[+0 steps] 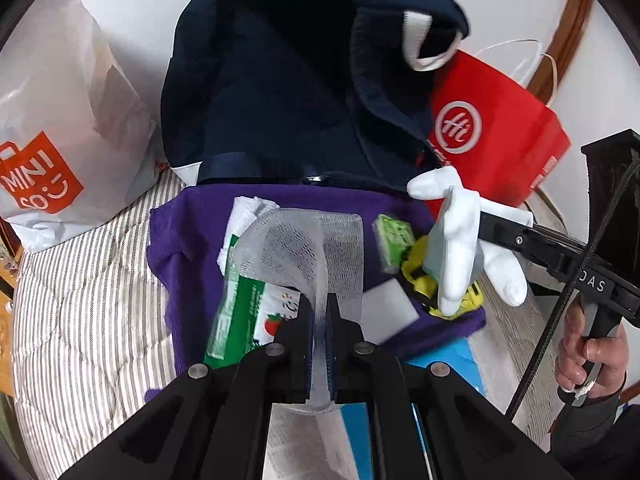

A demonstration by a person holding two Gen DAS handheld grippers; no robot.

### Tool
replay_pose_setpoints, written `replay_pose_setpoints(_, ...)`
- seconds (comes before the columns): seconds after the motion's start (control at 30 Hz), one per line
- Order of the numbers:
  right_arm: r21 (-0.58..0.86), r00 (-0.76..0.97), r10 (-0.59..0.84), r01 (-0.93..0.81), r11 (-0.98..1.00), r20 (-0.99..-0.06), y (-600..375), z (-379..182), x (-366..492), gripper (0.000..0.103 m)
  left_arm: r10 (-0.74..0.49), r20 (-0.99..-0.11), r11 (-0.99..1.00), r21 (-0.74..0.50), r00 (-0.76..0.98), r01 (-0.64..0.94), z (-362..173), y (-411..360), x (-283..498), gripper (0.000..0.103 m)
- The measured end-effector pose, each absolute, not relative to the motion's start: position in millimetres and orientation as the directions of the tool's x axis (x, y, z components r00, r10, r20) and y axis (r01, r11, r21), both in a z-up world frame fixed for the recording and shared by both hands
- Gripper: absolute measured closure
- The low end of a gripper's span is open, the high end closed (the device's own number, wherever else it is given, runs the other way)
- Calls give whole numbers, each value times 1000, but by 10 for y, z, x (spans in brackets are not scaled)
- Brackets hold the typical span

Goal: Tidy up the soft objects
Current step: 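Carry the gloves with the right tool and the mesh bag with the left tool onto the towel, then open the right tool to drop the gloves while the left tool releases the mesh bag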

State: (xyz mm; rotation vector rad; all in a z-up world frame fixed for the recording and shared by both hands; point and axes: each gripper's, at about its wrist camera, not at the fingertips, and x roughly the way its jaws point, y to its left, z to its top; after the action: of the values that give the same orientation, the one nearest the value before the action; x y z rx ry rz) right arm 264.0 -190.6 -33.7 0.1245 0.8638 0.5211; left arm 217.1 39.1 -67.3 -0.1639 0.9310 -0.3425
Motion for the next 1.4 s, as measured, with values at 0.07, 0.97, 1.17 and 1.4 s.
replay_pose_setpoints(0.07, 320, 532, 487, -379, 868, -693, -1908, -392, 2762, 97, -357, -761, 934, -290, 542, 208, -718, 414, 2252, 97)
replay_pose_setpoints(0.97, 316, 432, 457, -359, 878, -778, -1615, -978, 3215, 96, -352, -780, 936, -293, 518, 194, -989, 512, 2633, 97)
replay_pose_setpoints(1.17, 303, 410, 440, -358, 883, -799, -1568, -1077, 3274, 96, -352, -784, 936, -300, 512, 186, -1053, 562, 2657, 97)
replay_pose_setpoints(1.4, 298, 382, 424, -347, 889, -821, -1530, -1185, 3324, 93, -355, -785, 935, -300, 508, 190, -1065, 562, 2675, 97)
